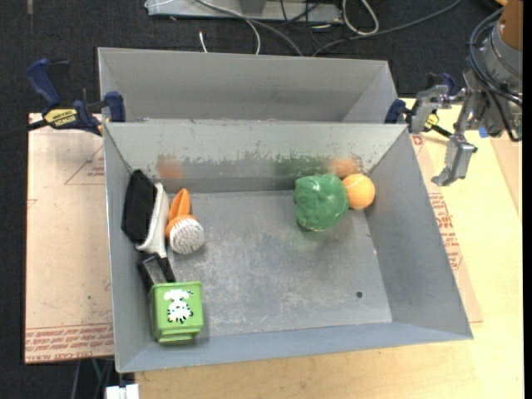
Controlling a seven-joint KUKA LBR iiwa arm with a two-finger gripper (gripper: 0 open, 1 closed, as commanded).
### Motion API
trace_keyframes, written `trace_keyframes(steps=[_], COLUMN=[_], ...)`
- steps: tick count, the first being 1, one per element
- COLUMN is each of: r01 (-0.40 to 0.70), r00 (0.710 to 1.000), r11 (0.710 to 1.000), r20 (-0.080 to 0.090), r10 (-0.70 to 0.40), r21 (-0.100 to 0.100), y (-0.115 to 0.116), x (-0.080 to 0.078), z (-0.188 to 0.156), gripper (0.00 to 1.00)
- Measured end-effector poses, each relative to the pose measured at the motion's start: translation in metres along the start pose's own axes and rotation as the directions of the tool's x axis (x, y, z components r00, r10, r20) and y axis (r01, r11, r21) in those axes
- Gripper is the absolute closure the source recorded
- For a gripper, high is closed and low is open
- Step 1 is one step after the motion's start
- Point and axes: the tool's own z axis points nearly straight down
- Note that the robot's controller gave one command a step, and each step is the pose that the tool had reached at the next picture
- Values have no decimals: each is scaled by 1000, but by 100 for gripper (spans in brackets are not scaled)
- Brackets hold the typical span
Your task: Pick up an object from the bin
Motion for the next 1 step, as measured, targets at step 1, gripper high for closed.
trace_keyframes(steps=[1], r01=[-11], r00=[1000], r11=[1000], r20=[2], r10=[11], r21=[-1], y=[1], x=[-3], z=[-20], gripper=[0])
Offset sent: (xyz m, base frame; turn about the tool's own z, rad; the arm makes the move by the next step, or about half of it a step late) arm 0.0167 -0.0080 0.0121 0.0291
